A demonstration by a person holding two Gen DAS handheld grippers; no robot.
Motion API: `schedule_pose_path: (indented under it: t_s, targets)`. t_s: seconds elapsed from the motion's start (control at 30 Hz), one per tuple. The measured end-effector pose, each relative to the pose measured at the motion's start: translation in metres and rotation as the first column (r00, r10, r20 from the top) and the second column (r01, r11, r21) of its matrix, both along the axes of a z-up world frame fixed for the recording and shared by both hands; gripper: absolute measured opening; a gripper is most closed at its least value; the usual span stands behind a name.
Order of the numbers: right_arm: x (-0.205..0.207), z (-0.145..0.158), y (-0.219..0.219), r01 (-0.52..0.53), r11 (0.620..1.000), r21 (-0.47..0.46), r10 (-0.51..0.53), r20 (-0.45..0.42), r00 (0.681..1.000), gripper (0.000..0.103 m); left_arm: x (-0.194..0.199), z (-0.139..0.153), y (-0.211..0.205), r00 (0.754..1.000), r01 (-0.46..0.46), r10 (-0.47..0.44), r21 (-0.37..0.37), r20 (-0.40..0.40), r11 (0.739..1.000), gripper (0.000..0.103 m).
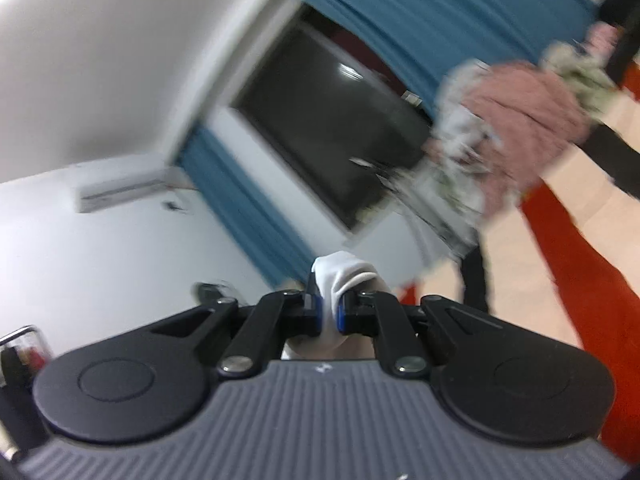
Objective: Fold clothes
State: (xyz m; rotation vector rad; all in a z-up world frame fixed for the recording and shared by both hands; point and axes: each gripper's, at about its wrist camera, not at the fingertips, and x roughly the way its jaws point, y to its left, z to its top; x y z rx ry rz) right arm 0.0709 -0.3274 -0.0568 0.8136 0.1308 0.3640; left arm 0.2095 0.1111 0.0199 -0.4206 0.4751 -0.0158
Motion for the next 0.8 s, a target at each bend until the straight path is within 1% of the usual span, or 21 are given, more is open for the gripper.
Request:
schedule_pose_path:
  t_s: [0.03, 0.1, 0.13, 0.17, 0.23, 0.27, 0.3, 0.33, 0.37, 0.4, 0.43, 0.47, 0.5, 0.53, 0.6, 0.63, 0.67, 0.7, 0.73, 0.77, 0.8]
  targets:
    - [0.011, -0.011, -0.003, 0.004, 1.000, 0.001, -0.004, -0.063, 0.998, 0.010, 0.016, -0.016, -0.010, 1.000, 0.006, -0.005, 0.025, -0.025, 1.000, 0.011]
    - [0.033, -0.033, -0.008, 0.011, 1.000, 0.001, -0.011, -0.187, 0.982, 0.010, 0.044, -0.045, -0.026, 0.996, 0.001, 0.005, 0.071, -0.086, 0.997, 0.012]
    - [0.046, -0.046, -0.011, 0.014, 1.000, -0.018, -0.019, -0.268, 0.963, 0.010, 0.057, -0.058, -0.032, 0.993, 0.003, 0.006, 0.078, -0.116, 0.997, 0.012]
    - [0.056, -0.056, -0.012, 0.008, 1.000, -0.024, -0.015, -0.320, 0.947, 0.010, 0.069, -0.072, -0.036, 0.989, 0.007, 0.006, 0.083, -0.145, 0.996, 0.013]
    - [0.070, -0.074, -0.015, 0.013, 1.000, -0.003, -0.013, -0.381, 0.924, 0.010, 0.089, -0.086, -0.041, 0.983, 0.030, -0.011, 0.104, -0.182, 0.994, 0.016]
    - [0.075, -0.080, -0.019, 0.018, 1.000, 0.014, -0.011, -0.389, 0.921, 0.010, 0.096, -0.089, -0.043, 0.981, 0.043, -0.020, 0.116, -0.192, 0.992, 0.019]
    - [0.079, -0.086, -0.019, 0.024, 0.999, 0.025, -0.012, -0.396, 0.918, 0.010, 0.099, -0.091, -0.046, 0.980, 0.060, -0.035, 0.127, -0.196, 0.990, 0.031]
    - [0.085, -0.090, -0.022, 0.028, 0.999, 0.037, -0.011, -0.403, 0.915, 0.011, 0.100, -0.092, -0.049, 0.978, 0.087, -0.058, 0.138, -0.201, 0.987, 0.038]
    - [0.088, -0.093, -0.024, 0.031, 0.998, 0.045, -0.010, -0.407, 0.913, 0.011, 0.098, -0.089, -0.052, 0.975, 0.117, -0.084, 0.154, -0.206, 0.981, 0.051]
    - [0.088, -0.095, -0.026, 0.033, 0.998, 0.055, -0.007, -0.414, 0.910, 0.011, 0.095, -0.086, -0.056, 0.971, 0.147, -0.109, 0.171, -0.211, 0.974, 0.061]
    - [0.089, -0.098, -0.028, 0.035, 0.997, 0.065, -0.004, -0.422, 0.907, 0.012, 0.088, -0.081, -0.060, 0.968, 0.173, -0.130, 0.195, -0.216, 0.965, 0.065]
    - [0.089, -0.100, -0.030, 0.036, 0.997, 0.075, -0.001, -0.430, 0.903, 0.012, 0.084, -0.077, -0.062, 0.966, 0.188, -0.141, 0.214, -0.215, 0.959, 0.074]
    - [0.086, -0.100, -0.030, 0.037, 0.996, 0.086, 0.004, -0.439, 0.899, 0.012, 0.071, -0.071, -0.065, 0.968, 0.199, -0.153, 0.232, -0.201, 0.952, 0.080]
    - [0.084, -0.100, -0.030, 0.038, 0.995, 0.097, 0.010, -0.448, 0.894, 0.013, 0.056, -0.066, -0.068, 0.969, 0.209, -0.166, 0.250, -0.185, 0.945, 0.082]
    - [0.078, -0.101, -0.029, 0.040, 0.992, 0.120, 0.021, -0.466, 0.884, 0.020, 0.021, -0.054, -0.071, 0.967, 0.238, -0.204, 0.259, -0.149, 0.936, 0.085]
    - [0.075, -0.098, -0.029, 0.039, 0.992, 0.120, 0.022, -0.467, 0.884, 0.033, 0.003, -0.049, -0.075, 0.963, 0.258, -0.226, 0.265, -0.145, 0.929, 0.085]
    - [0.071, -0.096, -0.028, 0.038, 0.992, 0.119, 0.022, -0.466, 0.885, 0.049, -0.020, -0.046, -0.080, 0.954, 0.292, -0.261, 0.272, -0.147, 0.917, 0.085]
    - [0.068, -0.093, -0.028, 0.037, 0.992, 0.118, 0.022, -0.465, 0.885, 0.057, -0.036, -0.044, -0.086, 0.939, 0.333, -0.293, 0.269, -0.178, 0.904, 0.084]
    - [0.064, -0.090, -0.026, 0.030, 0.993, 0.110, 0.025, -0.462, 0.886, 0.070, -0.052, -0.040, -0.093, 0.927, 0.358, -0.310, 0.255, -0.209, 0.898, 0.084]
    - [0.061, -0.086, -0.025, 0.021, 0.995, 0.102, 0.029, -0.460, 0.888, 0.072, -0.068, -0.038, -0.101, 0.914, 0.391, -0.342, 0.241, -0.219, 0.889, 0.084]
    - [0.058, -0.082, -0.023, 0.006, 0.996, 0.088, 0.036, -0.456, 0.889, 0.072, -0.085, -0.037, -0.110, 0.898, 0.425, -0.377, 0.226, -0.225, 0.877, 0.084]
